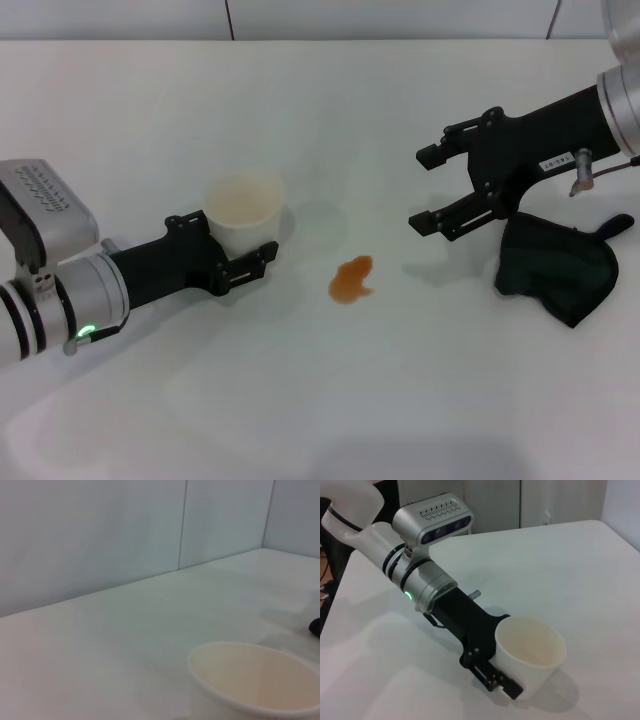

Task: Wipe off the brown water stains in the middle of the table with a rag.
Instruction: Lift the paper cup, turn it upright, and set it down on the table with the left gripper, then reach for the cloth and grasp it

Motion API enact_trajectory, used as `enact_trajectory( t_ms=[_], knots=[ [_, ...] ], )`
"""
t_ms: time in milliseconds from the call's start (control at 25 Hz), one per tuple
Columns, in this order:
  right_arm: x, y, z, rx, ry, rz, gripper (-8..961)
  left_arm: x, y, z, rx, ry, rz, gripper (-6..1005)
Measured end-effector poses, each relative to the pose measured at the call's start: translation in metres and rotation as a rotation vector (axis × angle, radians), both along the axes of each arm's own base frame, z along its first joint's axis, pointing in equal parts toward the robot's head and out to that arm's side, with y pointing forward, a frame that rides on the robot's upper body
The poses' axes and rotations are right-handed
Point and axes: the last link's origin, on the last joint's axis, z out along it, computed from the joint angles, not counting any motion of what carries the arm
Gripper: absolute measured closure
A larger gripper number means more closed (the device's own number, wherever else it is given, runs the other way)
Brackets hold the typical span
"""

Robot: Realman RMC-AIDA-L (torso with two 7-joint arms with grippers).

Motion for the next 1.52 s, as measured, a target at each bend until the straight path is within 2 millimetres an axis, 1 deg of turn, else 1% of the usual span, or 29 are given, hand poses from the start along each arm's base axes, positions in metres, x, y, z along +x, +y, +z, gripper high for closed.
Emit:
enact_trajectory(
  t_ms=[240,560,760,880,920,960,1080,1160,1240,1280,1320,1520],
  knots=[
    [0.001,0.0,0.001,0.002,-0.004,-0.001,97,0.001,0.002,0.004,0.026,-0.029,0.011,258],
    [0.001,0.0,0.0,-0.001,-0.007,0.0,97,0.0,0.001,0.004,0.024,-0.028,0.013,198],
    [0.002,0.001,0.002,0.006,-0.005,-0.003,97,-0.008,-0.008,0.008,0.033,-0.044,0.029,105],
    [0.002,0.001,0.002,0.008,-0.006,-0.003,96,-0.013,-0.013,0.013,0.047,-0.057,0.038,105],
    [0.002,0.002,0.003,0.011,-0.006,-0.004,96,-0.017,-0.017,0.017,0.06,-0.062,0.043,105],
    [0.002,0.002,0.003,0.012,-0.006,-0.004,96,-0.024,-0.025,0.025,0.085,-0.077,0.051,105],
    [0.003,0.002,0.003,0.017,-0.007,-0.007,96,-0.027,-0.031,0.03,0.092,-0.093,0.048,106],
    [0.006,0.001,0.004,0.022,-0.007,-0.013,97,-0.026,-0.04,0.042,0.071,-0.134,0.028,106],
    [0.007,0.0,0.006,0.026,-0.007,-0.022,97,-0.026,-0.041,0.044,0.061,-0.14,0.025,106],
    [0.007,-0.001,0.006,0.025,-0.007,-0.027,97,-0.023,-0.045,0.055,0.027,-0.15,0.011,106],
    [0.007,-0.002,0.007,0.021,-0.007,-0.031,97,-0.019,-0.052,0.07,-0.045,-0.146,-0.008,106],
    [0.008,-0.005,0.012,0.017,-0.013,-0.042,97,-0.005,-0.066,0.101,-0.187,-0.105,-0.022,106]
  ],
)
